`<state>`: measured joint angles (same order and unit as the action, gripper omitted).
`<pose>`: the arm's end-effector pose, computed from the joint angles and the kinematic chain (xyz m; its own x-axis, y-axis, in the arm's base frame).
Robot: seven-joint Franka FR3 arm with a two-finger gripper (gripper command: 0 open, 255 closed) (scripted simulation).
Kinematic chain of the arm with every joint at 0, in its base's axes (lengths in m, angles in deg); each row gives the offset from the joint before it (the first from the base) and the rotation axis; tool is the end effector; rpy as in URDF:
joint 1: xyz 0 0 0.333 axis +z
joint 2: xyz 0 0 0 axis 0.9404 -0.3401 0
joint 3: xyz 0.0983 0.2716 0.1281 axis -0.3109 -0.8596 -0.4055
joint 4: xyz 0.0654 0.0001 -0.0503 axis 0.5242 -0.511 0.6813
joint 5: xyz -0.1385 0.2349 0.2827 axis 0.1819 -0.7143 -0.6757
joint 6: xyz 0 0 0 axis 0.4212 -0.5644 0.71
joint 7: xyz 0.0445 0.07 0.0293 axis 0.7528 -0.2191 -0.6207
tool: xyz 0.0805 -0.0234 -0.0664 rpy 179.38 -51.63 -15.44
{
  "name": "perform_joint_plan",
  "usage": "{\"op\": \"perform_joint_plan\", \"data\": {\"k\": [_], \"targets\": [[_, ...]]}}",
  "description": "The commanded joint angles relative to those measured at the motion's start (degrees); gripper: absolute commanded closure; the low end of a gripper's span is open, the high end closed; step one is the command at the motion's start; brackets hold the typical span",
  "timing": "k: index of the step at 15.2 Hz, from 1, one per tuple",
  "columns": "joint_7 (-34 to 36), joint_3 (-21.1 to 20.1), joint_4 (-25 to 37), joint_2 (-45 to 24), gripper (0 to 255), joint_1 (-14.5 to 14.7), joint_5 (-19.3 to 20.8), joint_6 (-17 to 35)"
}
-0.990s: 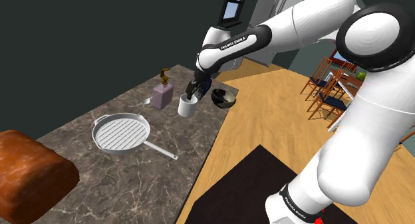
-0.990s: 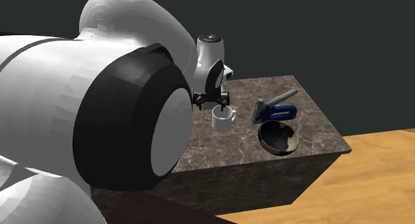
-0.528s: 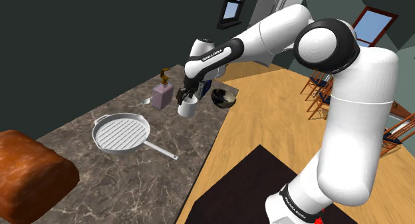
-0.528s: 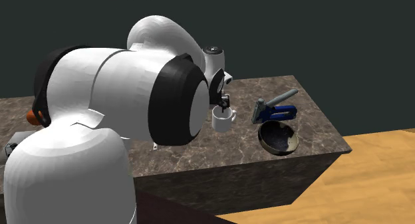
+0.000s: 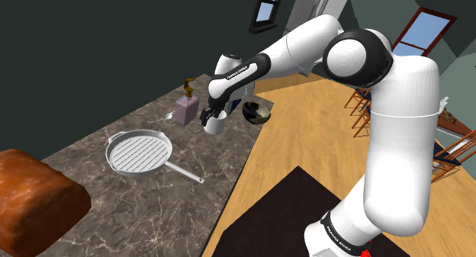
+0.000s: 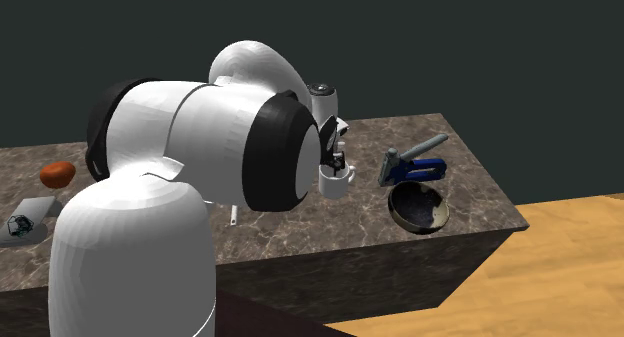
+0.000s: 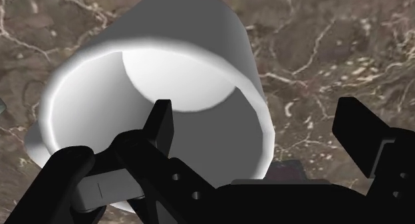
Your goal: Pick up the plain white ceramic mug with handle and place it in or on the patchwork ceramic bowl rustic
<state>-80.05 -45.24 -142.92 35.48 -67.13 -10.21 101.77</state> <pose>0.6425 0.0015 0.2273 0.9659 0.2328 0.1135 0.2321 -0.9725 0.0197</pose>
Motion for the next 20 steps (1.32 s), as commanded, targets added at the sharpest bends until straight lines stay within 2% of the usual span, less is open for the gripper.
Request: {"op": "perform_joint_plan", "data": {"k": [1, 6, 7, 16, 20], "targets": [[0.05, -0.02, -0.01, -0.1, 0, 0.05, 0.0, 0.15], [0.05, -0.02, -0.02, -0.1, 0, 0.05, 0.0, 0.15], [0.05, -0.02, -0.02, -0.1, 255, 0.05, 0.0, 0.15], [0.05, -0.02, -0.01, -0.1, 255, 0.05, 0.0, 0.15], [0.21, 0.14, -0.04, 2.14, 255, 0.16, 0.21, -2.06]]}}
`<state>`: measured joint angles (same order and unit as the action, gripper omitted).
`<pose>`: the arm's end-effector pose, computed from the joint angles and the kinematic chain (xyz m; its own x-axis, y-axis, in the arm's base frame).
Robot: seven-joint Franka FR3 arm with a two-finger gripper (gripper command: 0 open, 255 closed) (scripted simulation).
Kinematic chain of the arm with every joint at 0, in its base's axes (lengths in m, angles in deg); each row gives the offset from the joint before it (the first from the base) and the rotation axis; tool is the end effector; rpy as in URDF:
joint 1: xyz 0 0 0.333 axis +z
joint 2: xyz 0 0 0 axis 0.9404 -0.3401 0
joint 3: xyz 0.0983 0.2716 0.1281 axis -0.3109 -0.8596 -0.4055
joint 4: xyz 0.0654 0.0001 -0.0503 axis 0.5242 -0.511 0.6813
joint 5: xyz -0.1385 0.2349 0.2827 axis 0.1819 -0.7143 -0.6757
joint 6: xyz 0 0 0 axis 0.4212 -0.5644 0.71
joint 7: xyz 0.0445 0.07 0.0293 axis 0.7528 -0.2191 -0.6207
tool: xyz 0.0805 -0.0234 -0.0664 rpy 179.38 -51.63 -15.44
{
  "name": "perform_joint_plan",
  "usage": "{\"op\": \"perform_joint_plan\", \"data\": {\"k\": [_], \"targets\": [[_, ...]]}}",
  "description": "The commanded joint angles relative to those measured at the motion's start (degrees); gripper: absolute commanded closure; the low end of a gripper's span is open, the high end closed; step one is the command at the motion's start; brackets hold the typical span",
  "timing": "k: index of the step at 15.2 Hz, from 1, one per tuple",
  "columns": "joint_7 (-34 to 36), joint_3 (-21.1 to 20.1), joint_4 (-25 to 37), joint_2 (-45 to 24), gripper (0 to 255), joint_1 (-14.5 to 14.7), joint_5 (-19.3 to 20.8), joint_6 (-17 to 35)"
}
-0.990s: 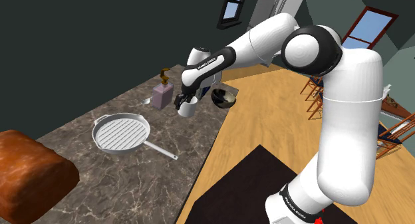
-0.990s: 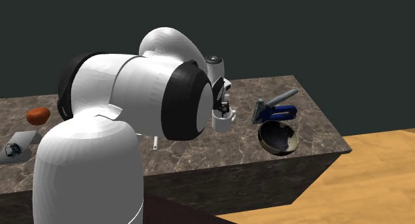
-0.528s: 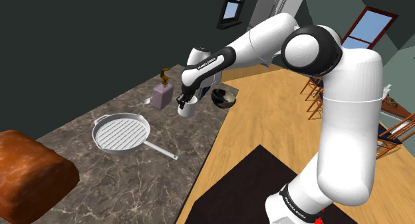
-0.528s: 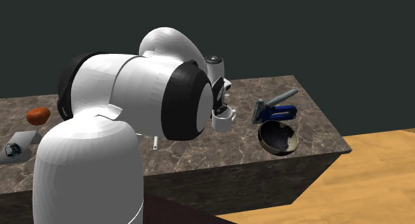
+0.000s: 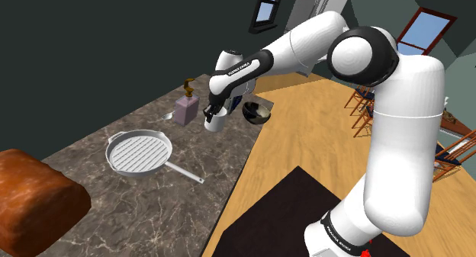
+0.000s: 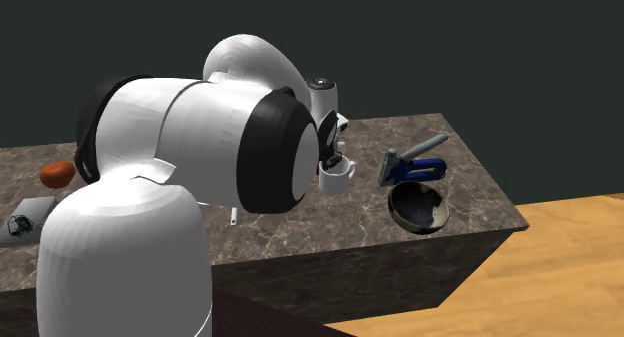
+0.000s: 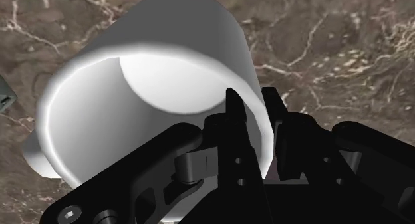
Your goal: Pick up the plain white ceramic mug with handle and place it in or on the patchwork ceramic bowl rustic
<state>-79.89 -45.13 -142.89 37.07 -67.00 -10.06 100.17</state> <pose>0.6427 0.0021 0.2425 0.9658 0.2329 0.1138 0.2322 -0.9725 0.0196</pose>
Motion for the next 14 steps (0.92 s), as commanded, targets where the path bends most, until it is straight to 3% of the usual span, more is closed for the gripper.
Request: {"op": "perform_joint_plan", "data": {"k": [1, 14], "targets": [[0.09, 0.07, -0.03, 1.08, 255, 0.07, 0.1, -1.03], [0.58, 0.46, 1.54, 7.35, 255, 0.33, 0.76, -8.86]]}}
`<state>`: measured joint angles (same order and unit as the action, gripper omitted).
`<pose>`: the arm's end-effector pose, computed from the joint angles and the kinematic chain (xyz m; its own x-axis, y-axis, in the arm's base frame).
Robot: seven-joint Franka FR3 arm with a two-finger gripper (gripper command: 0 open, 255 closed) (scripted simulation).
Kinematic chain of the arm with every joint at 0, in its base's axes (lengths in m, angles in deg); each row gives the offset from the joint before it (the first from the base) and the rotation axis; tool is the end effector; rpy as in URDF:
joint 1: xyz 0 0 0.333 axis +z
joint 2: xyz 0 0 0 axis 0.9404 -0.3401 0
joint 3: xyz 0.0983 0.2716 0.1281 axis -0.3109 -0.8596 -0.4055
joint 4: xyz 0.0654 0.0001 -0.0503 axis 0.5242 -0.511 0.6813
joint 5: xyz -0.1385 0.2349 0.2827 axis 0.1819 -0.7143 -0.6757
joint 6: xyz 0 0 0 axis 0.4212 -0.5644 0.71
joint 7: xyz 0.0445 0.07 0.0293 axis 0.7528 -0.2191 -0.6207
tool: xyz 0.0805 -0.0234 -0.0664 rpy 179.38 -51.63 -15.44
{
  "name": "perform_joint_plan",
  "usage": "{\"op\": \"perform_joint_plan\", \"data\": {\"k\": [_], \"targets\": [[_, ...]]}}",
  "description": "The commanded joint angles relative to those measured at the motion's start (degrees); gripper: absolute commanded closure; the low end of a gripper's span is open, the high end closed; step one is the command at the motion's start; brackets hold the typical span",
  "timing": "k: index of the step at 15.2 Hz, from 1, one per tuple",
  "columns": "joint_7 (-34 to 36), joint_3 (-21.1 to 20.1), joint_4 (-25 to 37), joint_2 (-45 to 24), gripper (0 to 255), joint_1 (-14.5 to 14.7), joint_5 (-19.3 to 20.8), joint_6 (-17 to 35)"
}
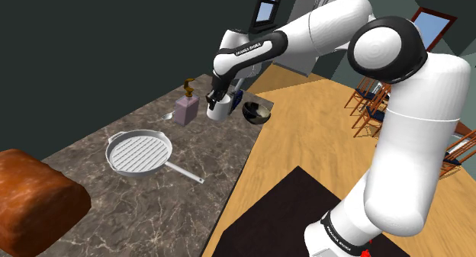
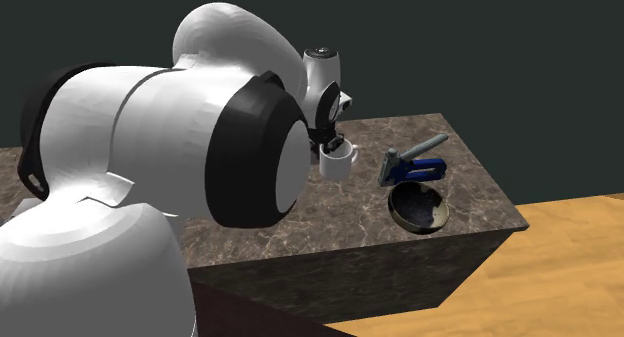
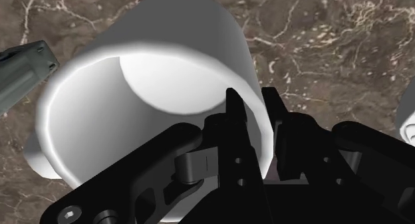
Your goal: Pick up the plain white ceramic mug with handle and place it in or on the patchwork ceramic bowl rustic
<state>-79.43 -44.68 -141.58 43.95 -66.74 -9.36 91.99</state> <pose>0.6424 0.0015 0.3155 0.9658 0.2330 0.1138 0.2323 -0.9724 0.0197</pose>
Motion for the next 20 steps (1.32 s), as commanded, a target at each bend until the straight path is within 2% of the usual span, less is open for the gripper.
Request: {"op": "perform_joint_plan", "data": {"k": [1, 15, 20], "targets": [[0.16, 0.03, 0.43, 0.89, 255, 0.09, 0.11, -1.31], [0.57, 0.26, 4.47, 5.69, 255, 0.23, 0.66, -10.13], [-6.12, 2.14, 3.02, 7.23, 255, -3.92, -0.66, -10.36]]}}
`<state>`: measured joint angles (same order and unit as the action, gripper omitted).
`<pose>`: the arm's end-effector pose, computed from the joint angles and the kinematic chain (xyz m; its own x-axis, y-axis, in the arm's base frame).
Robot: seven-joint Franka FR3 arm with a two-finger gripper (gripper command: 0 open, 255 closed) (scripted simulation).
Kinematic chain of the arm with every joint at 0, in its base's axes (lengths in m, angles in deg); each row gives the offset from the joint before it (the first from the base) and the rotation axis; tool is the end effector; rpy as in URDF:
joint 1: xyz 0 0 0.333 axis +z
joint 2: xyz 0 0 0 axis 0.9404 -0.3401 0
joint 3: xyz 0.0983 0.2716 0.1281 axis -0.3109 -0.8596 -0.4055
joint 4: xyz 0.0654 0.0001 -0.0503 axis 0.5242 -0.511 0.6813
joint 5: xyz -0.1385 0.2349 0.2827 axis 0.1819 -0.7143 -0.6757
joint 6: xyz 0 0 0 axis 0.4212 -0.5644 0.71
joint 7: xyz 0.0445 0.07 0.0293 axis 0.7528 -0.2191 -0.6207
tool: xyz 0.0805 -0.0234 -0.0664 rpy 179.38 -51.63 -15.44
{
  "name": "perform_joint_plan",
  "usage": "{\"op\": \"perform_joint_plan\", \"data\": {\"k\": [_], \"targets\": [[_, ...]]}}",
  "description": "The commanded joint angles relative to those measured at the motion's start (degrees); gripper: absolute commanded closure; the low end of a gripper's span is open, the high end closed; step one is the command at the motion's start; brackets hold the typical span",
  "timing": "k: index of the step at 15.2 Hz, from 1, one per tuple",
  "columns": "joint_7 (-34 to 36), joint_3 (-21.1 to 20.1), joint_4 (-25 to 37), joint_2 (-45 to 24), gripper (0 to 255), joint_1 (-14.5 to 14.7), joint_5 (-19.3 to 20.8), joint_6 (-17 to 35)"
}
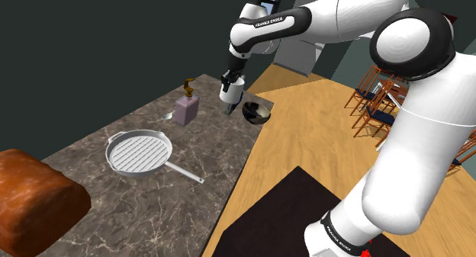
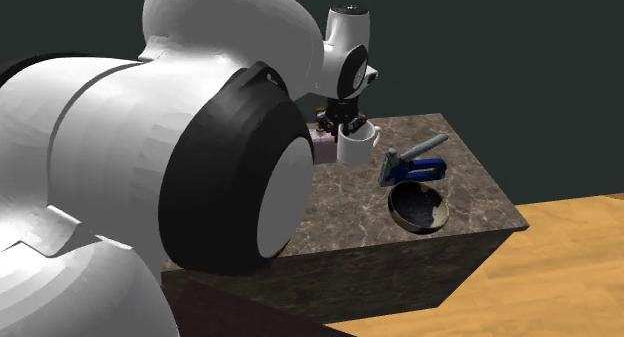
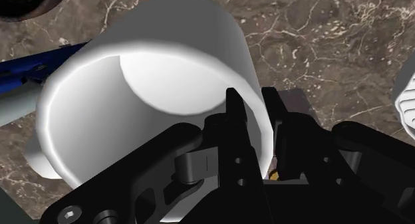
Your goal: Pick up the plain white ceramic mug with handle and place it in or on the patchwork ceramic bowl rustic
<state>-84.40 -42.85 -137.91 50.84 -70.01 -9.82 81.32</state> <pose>0.6349 -0.0525 0.4038 0.9661 0.2317 0.1137 0.2310 -0.9728 0.0194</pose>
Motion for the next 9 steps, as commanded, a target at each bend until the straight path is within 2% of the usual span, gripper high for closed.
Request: {"op": "perform_joint_plan", "data": {"k": [1, 9], "targets": [[-2.5, 0.69, -0.73, 0.5, 255, -1.48, -0.47, 0.19], [-13.33, 3.88, 1.08, 0.07, 255, -8.19, -2.76, -1.69]]}}
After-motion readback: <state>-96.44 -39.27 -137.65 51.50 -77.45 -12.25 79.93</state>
